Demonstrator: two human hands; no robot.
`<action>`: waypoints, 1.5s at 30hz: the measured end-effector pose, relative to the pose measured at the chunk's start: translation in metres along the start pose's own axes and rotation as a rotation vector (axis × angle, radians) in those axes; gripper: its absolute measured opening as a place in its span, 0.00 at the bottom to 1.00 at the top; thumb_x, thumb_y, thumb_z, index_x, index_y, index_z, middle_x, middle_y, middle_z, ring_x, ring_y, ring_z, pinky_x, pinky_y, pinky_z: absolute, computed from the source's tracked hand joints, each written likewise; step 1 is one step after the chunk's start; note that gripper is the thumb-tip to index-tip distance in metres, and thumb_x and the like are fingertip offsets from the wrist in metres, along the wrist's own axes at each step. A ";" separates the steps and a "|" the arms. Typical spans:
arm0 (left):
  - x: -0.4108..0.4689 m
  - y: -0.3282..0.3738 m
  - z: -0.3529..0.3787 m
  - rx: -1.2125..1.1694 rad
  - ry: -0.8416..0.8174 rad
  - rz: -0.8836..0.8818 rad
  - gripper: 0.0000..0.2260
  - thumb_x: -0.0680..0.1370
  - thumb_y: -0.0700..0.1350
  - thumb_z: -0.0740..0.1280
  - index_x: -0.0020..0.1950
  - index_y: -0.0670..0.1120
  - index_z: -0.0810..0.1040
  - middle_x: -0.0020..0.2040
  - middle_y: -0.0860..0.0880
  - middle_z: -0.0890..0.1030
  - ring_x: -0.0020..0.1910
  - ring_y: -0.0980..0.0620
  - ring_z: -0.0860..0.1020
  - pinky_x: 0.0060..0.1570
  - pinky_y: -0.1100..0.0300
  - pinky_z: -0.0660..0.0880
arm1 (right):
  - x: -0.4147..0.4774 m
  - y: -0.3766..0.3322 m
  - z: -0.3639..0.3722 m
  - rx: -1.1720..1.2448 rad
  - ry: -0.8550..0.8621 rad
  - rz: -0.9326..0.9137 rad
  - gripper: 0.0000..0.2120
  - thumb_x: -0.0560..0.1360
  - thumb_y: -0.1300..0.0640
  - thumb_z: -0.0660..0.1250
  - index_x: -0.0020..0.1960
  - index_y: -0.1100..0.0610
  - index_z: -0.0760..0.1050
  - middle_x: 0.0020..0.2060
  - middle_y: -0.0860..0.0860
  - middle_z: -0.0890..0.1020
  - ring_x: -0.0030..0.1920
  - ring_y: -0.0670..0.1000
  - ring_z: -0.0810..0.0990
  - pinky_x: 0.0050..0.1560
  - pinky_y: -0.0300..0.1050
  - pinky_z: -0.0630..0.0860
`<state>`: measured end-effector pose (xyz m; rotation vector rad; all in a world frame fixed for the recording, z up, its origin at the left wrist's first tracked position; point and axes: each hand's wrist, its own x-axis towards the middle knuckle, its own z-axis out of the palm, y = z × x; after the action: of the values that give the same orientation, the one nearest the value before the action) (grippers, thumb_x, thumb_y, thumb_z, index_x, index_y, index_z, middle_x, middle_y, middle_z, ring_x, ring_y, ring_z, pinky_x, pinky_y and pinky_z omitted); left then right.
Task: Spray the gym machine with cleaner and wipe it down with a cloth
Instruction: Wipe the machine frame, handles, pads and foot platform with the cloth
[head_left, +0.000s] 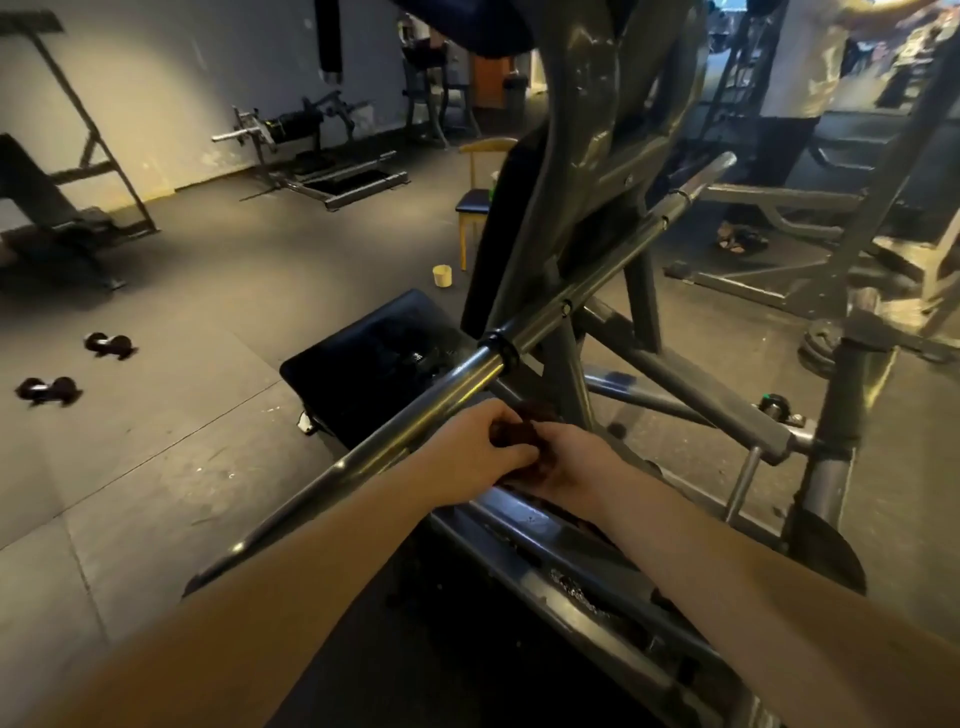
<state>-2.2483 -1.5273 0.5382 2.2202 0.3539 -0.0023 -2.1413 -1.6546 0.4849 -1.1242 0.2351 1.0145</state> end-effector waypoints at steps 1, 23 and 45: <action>-0.011 -0.003 -0.011 -0.074 -0.003 0.007 0.13 0.79 0.47 0.73 0.63 0.53 0.77 0.54 0.53 0.84 0.53 0.58 0.83 0.55 0.59 0.82 | -0.003 0.002 0.012 -0.026 0.005 -0.055 0.14 0.82 0.57 0.65 0.67 0.58 0.78 0.56 0.62 0.86 0.55 0.64 0.86 0.59 0.65 0.81; -0.229 -0.176 -0.105 0.152 0.350 -0.263 0.16 0.82 0.50 0.68 0.70 0.53 0.76 0.58 0.54 0.78 0.53 0.58 0.77 0.53 0.65 0.72 | -0.066 0.201 0.187 -1.385 -0.101 -0.953 0.21 0.84 0.63 0.61 0.75 0.51 0.72 0.80 0.47 0.63 0.83 0.50 0.45 0.80 0.49 0.46; -0.229 -0.197 -0.100 -0.574 0.289 -0.211 0.12 0.83 0.38 0.65 0.65 0.45 0.72 0.61 0.46 0.81 0.56 0.52 0.83 0.53 0.61 0.79 | -0.007 0.136 0.184 -1.466 -0.018 -0.783 0.19 0.85 0.51 0.59 0.74 0.53 0.73 0.79 0.50 0.65 0.82 0.52 0.51 0.81 0.56 0.46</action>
<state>-2.5299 -1.3927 0.4777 1.6075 0.6567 0.2756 -2.3075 -1.4978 0.4873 -2.2281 -1.0808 0.3487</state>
